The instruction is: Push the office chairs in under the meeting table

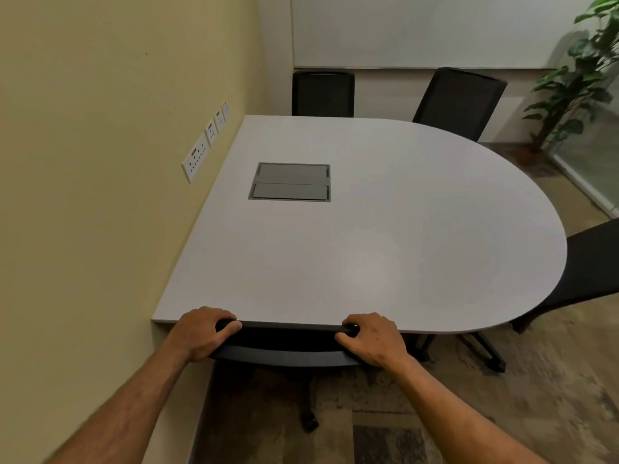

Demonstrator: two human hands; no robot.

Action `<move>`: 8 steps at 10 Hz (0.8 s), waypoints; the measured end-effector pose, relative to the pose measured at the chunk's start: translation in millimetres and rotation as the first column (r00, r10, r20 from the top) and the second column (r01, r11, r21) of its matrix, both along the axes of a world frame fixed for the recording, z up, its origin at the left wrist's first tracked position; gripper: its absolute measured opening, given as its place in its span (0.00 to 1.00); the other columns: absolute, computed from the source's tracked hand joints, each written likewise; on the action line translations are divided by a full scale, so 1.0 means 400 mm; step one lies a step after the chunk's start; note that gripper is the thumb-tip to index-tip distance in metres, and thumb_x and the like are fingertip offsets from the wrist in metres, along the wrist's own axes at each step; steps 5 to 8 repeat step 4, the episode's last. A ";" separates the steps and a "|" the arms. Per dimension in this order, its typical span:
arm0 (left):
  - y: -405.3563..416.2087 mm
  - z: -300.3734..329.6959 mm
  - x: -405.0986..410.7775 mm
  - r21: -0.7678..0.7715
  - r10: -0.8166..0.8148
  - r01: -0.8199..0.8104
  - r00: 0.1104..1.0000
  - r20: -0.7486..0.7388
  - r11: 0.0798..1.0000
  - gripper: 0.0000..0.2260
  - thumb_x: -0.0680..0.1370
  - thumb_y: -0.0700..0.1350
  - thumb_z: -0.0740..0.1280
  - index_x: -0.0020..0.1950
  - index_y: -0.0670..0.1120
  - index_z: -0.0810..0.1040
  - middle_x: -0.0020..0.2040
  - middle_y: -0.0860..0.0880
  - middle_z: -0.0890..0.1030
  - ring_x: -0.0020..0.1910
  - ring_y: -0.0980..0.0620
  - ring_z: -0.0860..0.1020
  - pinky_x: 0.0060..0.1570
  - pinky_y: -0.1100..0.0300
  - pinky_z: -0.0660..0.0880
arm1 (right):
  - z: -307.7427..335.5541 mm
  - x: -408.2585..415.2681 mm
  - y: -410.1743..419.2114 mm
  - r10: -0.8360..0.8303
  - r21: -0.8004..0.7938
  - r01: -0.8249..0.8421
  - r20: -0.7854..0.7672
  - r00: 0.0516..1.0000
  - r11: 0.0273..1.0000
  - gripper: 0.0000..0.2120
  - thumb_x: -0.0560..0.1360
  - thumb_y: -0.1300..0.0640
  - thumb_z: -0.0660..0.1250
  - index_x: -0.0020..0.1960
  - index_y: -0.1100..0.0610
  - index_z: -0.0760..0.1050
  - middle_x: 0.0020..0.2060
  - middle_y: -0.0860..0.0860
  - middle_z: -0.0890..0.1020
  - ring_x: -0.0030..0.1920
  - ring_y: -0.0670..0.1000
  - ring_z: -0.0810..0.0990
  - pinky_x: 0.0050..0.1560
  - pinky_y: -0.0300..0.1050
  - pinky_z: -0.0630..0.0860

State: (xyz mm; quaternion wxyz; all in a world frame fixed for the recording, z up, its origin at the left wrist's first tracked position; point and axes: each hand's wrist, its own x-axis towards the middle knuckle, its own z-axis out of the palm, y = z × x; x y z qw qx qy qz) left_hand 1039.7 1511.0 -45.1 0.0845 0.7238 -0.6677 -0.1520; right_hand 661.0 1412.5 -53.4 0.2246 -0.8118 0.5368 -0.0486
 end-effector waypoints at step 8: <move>-0.071 0.075 -0.057 -0.149 -0.046 0.055 0.997 0.063 0.987 0.39 0.74 0.76 0.47 0.77 0.55 0.67 0.75 0.54 0.70 0.72 0.51 0.70 0.71 0.52 0.66 | 0.124 -0.068 -0.059 0.014 -0.107 0.013 0.245 0.970 0.994 0.35 0.77 0.30 0.55 0.79 0.44 0.60 0.80 0.44 0.57 0.80 0.45 0.53 0.78 0.48 0.53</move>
